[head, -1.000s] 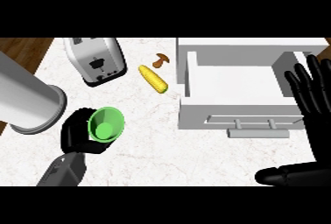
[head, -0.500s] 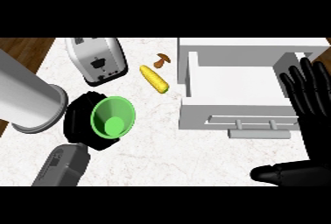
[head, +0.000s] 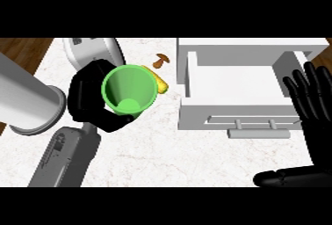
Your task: Pick up the cup, place it into the drawer and close the drawer
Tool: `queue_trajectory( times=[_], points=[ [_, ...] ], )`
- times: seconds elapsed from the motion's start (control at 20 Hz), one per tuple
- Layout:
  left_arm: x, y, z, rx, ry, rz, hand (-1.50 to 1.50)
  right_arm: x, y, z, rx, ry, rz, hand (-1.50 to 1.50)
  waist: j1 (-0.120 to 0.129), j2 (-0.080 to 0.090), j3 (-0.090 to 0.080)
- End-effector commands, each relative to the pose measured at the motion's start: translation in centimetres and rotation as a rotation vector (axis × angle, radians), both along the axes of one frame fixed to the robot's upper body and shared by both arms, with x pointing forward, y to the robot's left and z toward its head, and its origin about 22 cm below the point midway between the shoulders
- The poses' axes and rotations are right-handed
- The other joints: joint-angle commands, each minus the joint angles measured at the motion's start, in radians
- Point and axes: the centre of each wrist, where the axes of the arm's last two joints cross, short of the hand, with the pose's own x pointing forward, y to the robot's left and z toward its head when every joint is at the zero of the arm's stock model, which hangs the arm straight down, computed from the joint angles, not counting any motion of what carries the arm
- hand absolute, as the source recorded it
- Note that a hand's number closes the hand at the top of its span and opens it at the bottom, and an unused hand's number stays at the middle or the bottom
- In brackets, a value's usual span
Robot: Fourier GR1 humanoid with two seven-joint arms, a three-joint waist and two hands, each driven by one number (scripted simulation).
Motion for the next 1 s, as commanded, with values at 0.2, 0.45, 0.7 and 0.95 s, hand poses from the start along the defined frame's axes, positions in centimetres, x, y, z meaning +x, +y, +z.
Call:
queue_trajectory(
  times=[0.2,0.45,0.7,0.95],
  points=[
    [4.1,-3.4,7.2,0.067,-0.034,-0.009,1.50,-0.6,-0.3,-0.7,0.004,0.001,0.014,-1.50,-0.011,0.003,0.000],
    [4.5,-5.4,9.5,0.109,-0.034,0.011,1.50,0.8,-0.5,0.4,-0.003,0.001,0.005,-1.50,-0.006,0.003,0.000],
    [5.9,-8.0,11.9,0.112,-0.007,-0.020,1.50,0.4,0.6,-1.1,-0.009,-0.021,0.014,-1.50,-0.010,0.003,0.000],
    [6.9,-11.2,10.4,0.190,0.034,-0.006,1.50,1.5,-0.8,-0.3,-0.002,0.003,0.000,-1.50,-0.010,0.004,0.000]
  ],
)
